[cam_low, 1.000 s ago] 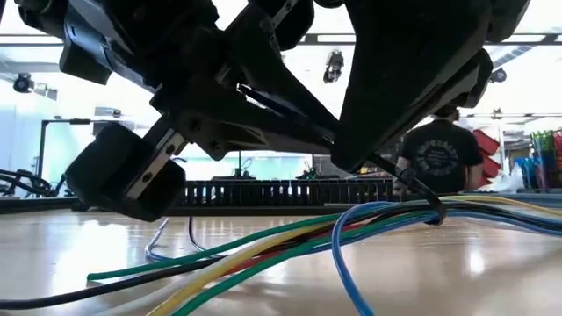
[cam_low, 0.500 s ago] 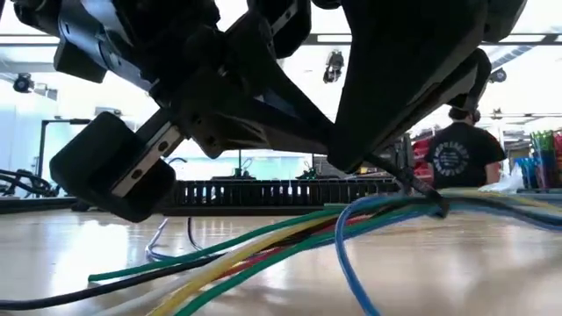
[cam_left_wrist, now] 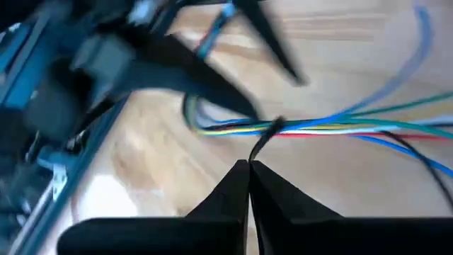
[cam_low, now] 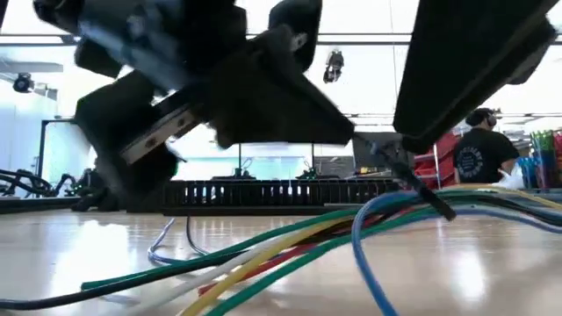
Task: Ziptie cables
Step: Wrap the cable wires with the black zip tie
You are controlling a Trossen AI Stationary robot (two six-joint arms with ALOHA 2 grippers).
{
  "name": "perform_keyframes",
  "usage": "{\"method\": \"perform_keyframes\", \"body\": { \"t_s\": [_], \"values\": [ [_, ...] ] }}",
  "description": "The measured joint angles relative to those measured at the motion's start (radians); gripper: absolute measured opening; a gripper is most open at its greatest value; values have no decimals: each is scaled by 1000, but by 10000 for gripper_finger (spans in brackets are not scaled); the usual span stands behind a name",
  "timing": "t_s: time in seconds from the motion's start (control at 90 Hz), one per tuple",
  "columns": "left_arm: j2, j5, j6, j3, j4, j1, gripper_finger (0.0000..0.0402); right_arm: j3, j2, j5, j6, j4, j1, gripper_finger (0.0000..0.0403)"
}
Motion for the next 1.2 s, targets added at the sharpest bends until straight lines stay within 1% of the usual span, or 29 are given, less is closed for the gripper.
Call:
{"method": "perform_keyframes", "body": {
  "t_s": [0.111, 0.256, 0.4, 0.556, 0.689, 0.811, 0.911, 1.011, 1.133, 1.2],
  "values": [
    [-1, 22, -57, 46, -96, -1, 1, 0, 0, 16, 41, -42, 13, 123],
    [-1, 57, -159, 122, -276, -1, 0, 0, 0, 59, 138, -133, 30, 113],
    [-2, 134, -291, 174, -321, 8, 0, 0, 0, 96, 171, -121, 34, 110],
    [-2, 236, -427, 214, -369, 37, 0, 0, 0, 136, 127, -93, 38, 135],
    [-3, 312, -548, 208, -393, 66, 0, 0, -21, 142, 64, -106, 44, 162],
    [-4, 376, -658, 190, -407, 84, 0, 0, -42, 159, 34, -145, 50, 178],
    [-4, 432, -735, 187, -403, 95, 0, 0, -47, 189, -10, -109, 50, 183],
    [-7, 482, -794, 187, -400, 103, 0, -2, -42, 172, -77, -64, 49, 182],
    [-16, 513, -863, 187, -400, 107, 0, -6, -28, 166, -102, -43, 57, 179],
    [-20, 528, -897, 187, -397, 108, 0, -8, -23, 200, -102, -31, 63, 176]
  ]
}}
